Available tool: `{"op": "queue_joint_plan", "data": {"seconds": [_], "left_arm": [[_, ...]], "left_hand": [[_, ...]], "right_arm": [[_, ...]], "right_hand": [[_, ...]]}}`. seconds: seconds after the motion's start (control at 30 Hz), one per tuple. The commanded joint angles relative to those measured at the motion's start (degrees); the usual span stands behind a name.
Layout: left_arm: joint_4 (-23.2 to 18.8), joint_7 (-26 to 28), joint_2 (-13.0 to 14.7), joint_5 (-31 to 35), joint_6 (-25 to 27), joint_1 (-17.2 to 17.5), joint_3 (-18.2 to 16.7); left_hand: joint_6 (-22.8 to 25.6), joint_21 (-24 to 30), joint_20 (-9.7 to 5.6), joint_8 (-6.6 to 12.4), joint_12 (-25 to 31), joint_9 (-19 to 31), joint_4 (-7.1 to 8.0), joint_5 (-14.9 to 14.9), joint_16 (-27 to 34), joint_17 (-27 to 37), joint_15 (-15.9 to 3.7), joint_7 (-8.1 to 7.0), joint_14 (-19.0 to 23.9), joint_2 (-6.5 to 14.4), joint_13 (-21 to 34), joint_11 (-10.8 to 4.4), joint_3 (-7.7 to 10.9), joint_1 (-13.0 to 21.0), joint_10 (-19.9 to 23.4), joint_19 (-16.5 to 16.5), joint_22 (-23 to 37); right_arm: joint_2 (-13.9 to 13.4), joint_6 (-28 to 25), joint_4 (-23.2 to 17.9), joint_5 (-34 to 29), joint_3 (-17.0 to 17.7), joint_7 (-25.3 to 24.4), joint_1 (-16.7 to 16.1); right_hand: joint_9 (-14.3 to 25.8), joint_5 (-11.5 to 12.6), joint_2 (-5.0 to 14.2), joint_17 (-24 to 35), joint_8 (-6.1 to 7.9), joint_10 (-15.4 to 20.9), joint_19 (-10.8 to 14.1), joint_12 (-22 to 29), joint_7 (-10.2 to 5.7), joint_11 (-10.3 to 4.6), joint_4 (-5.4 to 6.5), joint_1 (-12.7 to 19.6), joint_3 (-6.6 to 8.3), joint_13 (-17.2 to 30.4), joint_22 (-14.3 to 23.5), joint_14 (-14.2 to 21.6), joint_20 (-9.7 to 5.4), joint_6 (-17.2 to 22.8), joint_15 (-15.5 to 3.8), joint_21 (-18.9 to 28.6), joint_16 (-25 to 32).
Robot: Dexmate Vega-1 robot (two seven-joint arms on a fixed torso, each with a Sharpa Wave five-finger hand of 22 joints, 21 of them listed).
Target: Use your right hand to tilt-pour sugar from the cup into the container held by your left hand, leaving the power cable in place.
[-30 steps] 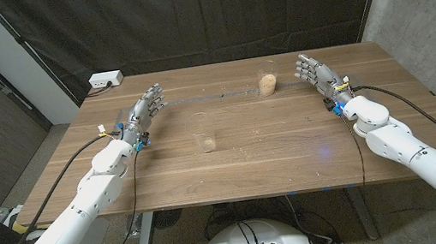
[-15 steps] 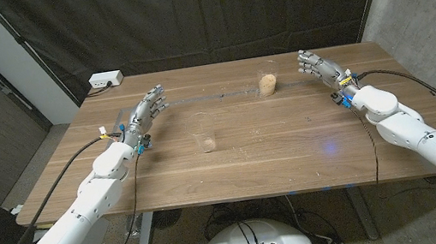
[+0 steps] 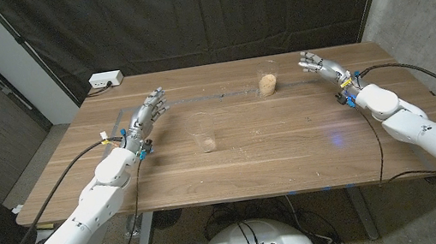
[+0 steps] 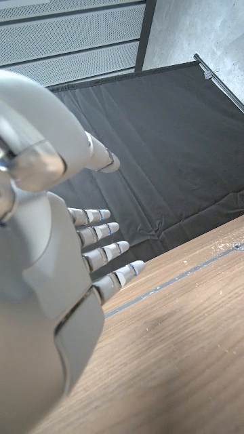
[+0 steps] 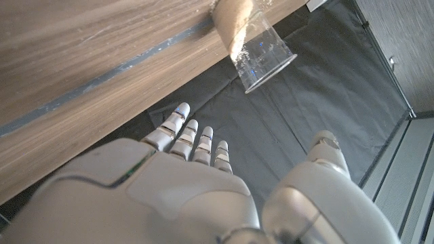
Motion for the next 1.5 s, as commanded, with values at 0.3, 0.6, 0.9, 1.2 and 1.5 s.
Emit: {"op": "queue_joint_plan", "data": {"seconds": [0.3, 0.6, 0.9, 1.2, 1.5], "left_arm": [[-3.11, 4.99, -0.19, 4.11, -2.45, 3.61, -0.18], [-6.01, 6.33, 0.79, 4.70, -1.14, 5.05, -0.74], [-6.58, 7.04, 0.78, 5.73, -0.85, 5.27, -0.61], [-6.87, 6.83, 1.15, 6.15, 0.02, 5.10, -0.33], [-6.21, 6.37, 0.95, 6.33, 0.31, 4.51, 0.21]], "left_hand": [[0.50, 0.36, -0.29, 0.30, 0.20, 0.09, 0.00, 0.25, 0.18, 0.05, -3.92, -0.06, 0.33, -0.25, 0.12, 0.13, 0.43, -0.12, 0.89, 0.76, 0.09], [0.53, 0.32, -0.32, 0.25, 0.17, 0.08, 0.01, 0.24, 0.13, 0.05, -4.00, -0.09, 0.36, -0.22, 0.12, -0.01, 0.47, -0.14, 1.03, 0.75, 0.10], [0.52, 0.29, -0.26, 0.18, 0.10, 0.08, 0.05, 0.23, 0.07, 0.05, -4.10, -0.08, 0.36, -0.22, 0.13, -0.01, 0.46, -0.21, 1.05, 0.74, 0.11], [0.50, 0.29, -0.26, 0.11, 0.04, 0.08, 0.13, 0.22, 0.05, 0.07, -4.11, -0.05, 0.46, -0.21, 0.13, -0.16, 0.44, -0.33, 1.12, 0.81, 0.12], [0.47, 0.27, -0.22, 0.03, -0.01, 0.08, 0.19, 0.23, 0.03, 0.07, -4.20, -0.15, 0.54, -0.17, 0.13, -0.19, 0.44, -0.42, 1.21, 0.83, 0.14]], "right_arm": [[3.59, 8.04, 23.59, -4.66, -10.08, -7.00, 9.20], [1.08, 7.84, 21.33, -6.56, -12.81, -8.34, 9.43], [0.15, 6.37, 18.05, -8.66, -13.37, -7.79, 9.72], [2.53, 6.13, 22.40, -12.69, -17.52, -12.30, 12.61], [2.96, 3.54, 22.85, -15.46, -21.52, -14.74, 14.43]], "right_hand": [[0.19, 0.68, 0.30, 0.06, 0.46, -0.16, 0.12, 0.28, -0.10, -0.92, -0.32, 1.08, 0.08, 0.10, 0.17, -0.30, -0.07, -0.30, -4.05, -0.58, 0.34], [0.24, 1.26, 0.42, 0.04, 0.48, -1.69, -0.74, -0.16, -0.22, -0.49, -0.57, 1.82, 0.20, 0.18, 0.23, -1.60, 1.08, -1.52, -3.18, -1.37, 0.15], [0.31, 2.08, -0.57, -0.08, 0.18, -5.48, -2.07, -1.16, 1.12, 1.65, -1.38, 3.74, -0.07, 0.31, 0.32, -4.58, 2.40, -5.18, -1.53, -2.77, -0.10], [0.33, 2.43, -0.80, -0.12, 0.24, -6.13, -2.30, -1.15, 1.36, 1.50, -1.62, 4.68, -0.13, 0.38, 0.35, -5.22, 2.39, -6.14, -1.55, -3.13, -0.03], [0.35, 2.70, -0.71, -0.15, 0.33, -6.61, -2.38, -1.16, 1.43, 1.61, -1.77, 5.57, -0.03, 0.43, 0.36, -5.52, 2.05, -6.66, -1.52, -3.36, 0.04]]}}
